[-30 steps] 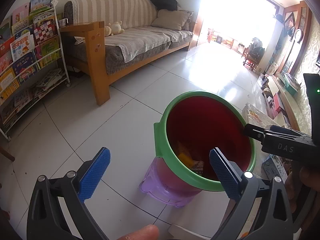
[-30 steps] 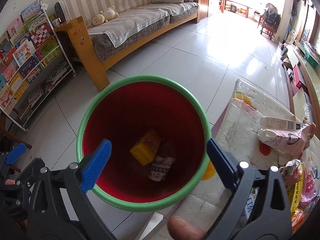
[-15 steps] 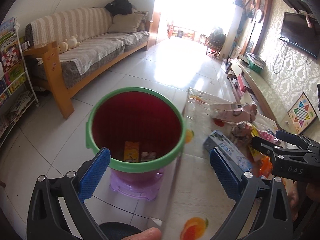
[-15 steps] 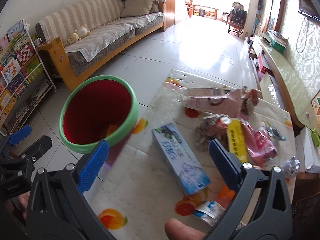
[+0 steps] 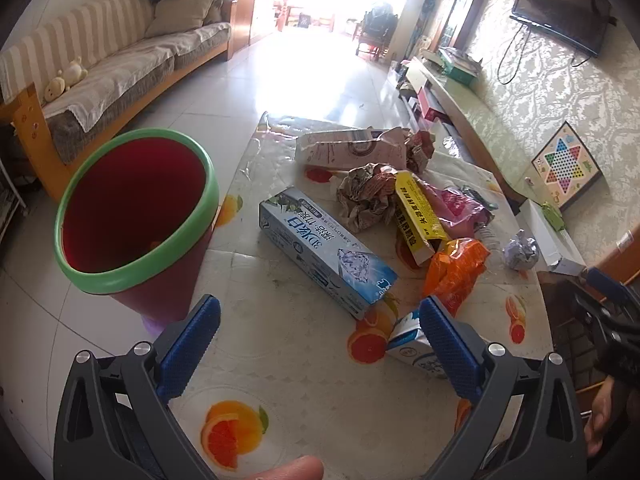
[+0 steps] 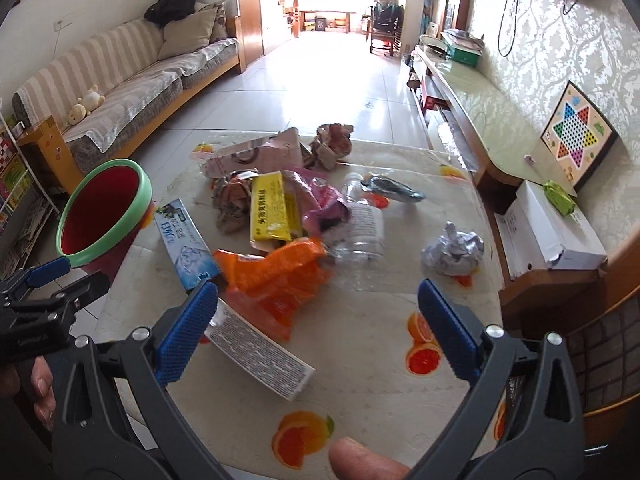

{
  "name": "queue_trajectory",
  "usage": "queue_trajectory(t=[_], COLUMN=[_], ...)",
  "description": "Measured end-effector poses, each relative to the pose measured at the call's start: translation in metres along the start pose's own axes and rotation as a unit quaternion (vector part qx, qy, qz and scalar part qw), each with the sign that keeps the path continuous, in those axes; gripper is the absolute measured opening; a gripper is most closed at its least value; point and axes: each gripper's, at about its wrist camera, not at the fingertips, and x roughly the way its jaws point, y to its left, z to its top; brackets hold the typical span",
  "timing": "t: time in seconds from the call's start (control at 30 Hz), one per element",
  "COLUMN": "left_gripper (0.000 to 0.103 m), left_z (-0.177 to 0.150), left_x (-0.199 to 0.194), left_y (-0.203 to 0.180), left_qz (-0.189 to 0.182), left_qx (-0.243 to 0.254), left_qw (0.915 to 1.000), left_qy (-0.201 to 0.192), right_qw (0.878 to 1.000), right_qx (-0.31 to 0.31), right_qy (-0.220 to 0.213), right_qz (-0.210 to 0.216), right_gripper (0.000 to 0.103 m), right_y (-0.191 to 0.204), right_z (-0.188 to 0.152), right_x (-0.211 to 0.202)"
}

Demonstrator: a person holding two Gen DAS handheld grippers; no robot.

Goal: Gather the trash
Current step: 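Reach the left tool to the blue toothpaste box and grasp it, then lift the toothpaste box with the left tool while the right tool grasps the orange snack bag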

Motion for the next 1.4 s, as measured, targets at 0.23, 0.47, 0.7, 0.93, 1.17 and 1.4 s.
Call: queue_trajectory(t=[0.23,0.47,0.7,0.93,1.17,1.4], left_gripper=[0.095,0.094,0.080,0.047,0.047,0.047], left_z=[0.029,0.048,0.042,0.043,0.035,0.030], left_x=[0.070,0.124,0.155,0.145,0.111,0.069], left_y=[-0.001,-0.005,-0.011,-0.018,-0.005,0.008], left_qz=[0.037,0.079,0.151,0.160,0.145,0.125], left_qx=[-0.072,-0.133,-0.134,-0.104,-0.085,-0.075], left_qw=[0.9961,0.9847,0.9723,0.9754,0.9829,0.9886], left_qy=[0.036,0.081,0.119,0.109,0.075,0.038], right_qw=[1.000,0.999,0.998,0.998,0.995,0.978], right_qx=[0.014,0.023,0.052,0.058,0.076,0.132], right_qy=[0.012,0.020,0.027,0.033,0.044,0.087], right_qz=[0.002,0.008,0.001,0.003,0.056,0.138], right_gripper=[0.099,0.099,0.099,0.099,0.099,0.099], right_y=[-0.026,-0.042,-0.070,-0.082,-0.064,-0.023], right_z=[-0.027,-0.044,-0.049,-0.044,-0.026,0.000], right_x=[-0.002,0.004,0.016,0.030,0.045,0.079])
